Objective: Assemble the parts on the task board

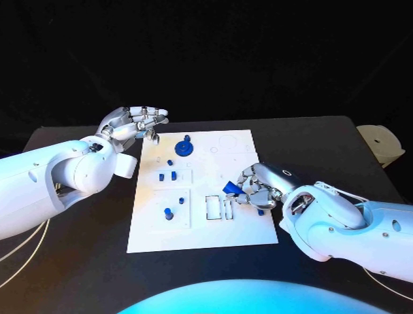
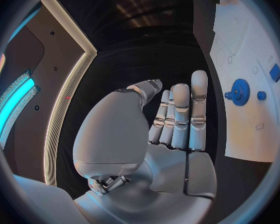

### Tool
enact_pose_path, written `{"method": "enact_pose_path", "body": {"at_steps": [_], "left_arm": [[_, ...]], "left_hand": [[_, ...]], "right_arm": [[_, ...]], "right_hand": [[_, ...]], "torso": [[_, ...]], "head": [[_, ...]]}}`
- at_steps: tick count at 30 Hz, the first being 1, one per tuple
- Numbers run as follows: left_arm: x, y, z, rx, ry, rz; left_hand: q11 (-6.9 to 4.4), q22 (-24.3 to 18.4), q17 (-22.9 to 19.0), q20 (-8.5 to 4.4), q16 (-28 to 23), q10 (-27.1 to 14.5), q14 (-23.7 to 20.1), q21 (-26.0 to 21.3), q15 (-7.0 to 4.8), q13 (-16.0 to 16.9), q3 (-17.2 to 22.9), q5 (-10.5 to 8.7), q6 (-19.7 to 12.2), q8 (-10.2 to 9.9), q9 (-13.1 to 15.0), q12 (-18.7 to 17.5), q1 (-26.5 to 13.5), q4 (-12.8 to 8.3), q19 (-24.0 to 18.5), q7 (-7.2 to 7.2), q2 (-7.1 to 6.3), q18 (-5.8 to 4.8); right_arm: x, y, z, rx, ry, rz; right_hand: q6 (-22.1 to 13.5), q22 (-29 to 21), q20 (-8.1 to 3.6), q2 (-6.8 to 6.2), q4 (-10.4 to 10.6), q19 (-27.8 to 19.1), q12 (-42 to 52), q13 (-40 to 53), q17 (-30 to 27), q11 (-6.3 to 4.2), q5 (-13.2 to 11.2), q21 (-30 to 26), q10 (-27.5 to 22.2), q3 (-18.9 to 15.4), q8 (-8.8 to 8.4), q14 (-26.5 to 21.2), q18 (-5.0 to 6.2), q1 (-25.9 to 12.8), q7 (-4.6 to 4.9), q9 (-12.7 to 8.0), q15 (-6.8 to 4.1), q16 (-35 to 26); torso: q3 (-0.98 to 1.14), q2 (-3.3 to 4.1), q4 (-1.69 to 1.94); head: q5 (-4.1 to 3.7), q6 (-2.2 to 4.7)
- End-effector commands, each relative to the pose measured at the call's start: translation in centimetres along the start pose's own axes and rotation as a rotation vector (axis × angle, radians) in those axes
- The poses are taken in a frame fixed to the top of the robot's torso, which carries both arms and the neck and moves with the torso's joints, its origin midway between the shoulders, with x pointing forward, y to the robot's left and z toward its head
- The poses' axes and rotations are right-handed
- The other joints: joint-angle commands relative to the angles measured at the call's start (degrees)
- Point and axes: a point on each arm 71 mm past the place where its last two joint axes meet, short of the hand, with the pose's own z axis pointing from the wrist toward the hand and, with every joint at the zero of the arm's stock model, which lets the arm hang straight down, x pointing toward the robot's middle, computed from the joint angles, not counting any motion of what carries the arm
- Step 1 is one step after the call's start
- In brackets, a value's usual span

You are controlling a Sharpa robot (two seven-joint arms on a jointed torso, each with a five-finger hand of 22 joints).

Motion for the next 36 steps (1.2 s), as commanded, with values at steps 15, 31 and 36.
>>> {"method": "enact_pose_path", "body": {"at_steps": [15,31,36], "left_arm": [[0.5,0.0,0.1,0.005,0.024,-0.010],[0.4,0.0,0.1,0.004,0.023,-0.010],[0.4,0.0,0.1,0.004,0.023,-0.010]], "left_hand": [[0.04,0.0,-0.1,-0.07,0.0,-0.6,-0.4,-0.2,0.05,0.1,0.4,0.29,-0.6,0.4,0.1,0.3,-0.8,0.1,-0.4,-0.05,0.14,0.83],[0.04,0.0,-0.1,-0.07,0.0,-0.6,-0.4,-0.2,0.05,0.1,0.4,0.29,-0.6,0.4,0.1,0.3,-0.8,0.1,-0.4,-0.05,0.14,0.83],[0.04,0.0,-0.1,-0.07,0.0,-0.6,-0.4,-0.2,0.05,0.1,0.4,0.29,-0.6,0.4,0.1,0.3,-0.8,0.1,-0.4,-0.05,0.14,0.83]], "right_arm": [[2.8,1.4,1.7,-0.003,0.195,0.034],[3.4,1.4,2.6,0.015,0.201,0.002],[3.6,1.7,2.6,0.003,0.219,-0.003]], "right_hand": [[5.1,14.9,-0.67,2.55,-0.4,5.8,2.8,8.7,10.8,-0.72,2.5,0.8,2.6,0.0,2.03,5.3,-0.65,-7.7,-3.23,0.4,-0.71,0.4],[5.4,14.9,-0.83,2.57,-0.4,5.8,3.3,9.3,10.9,-0.88,1.9,0.8,2.9,-0.6,2.38,5.3,-0.65,-9.2,-3.40,0.6,-0.87,0.5],[5.4,14.9,-0.90,1.46,-0.4,5.8,3.1,9.3,10.9,-0.91,2.6,0.7,2.9,-2.8,2.78,5.3,-0.65,-11.9,-3.44,0.8,-0.92,0.5]], "torso": [[0.05,0.07,0.04],[0.08,0.06,0.02],[0.07,0.06,-0.01]], "head": [[0.42,-0.56],[0.73,-0.76],[0.85,-0.91]]}}
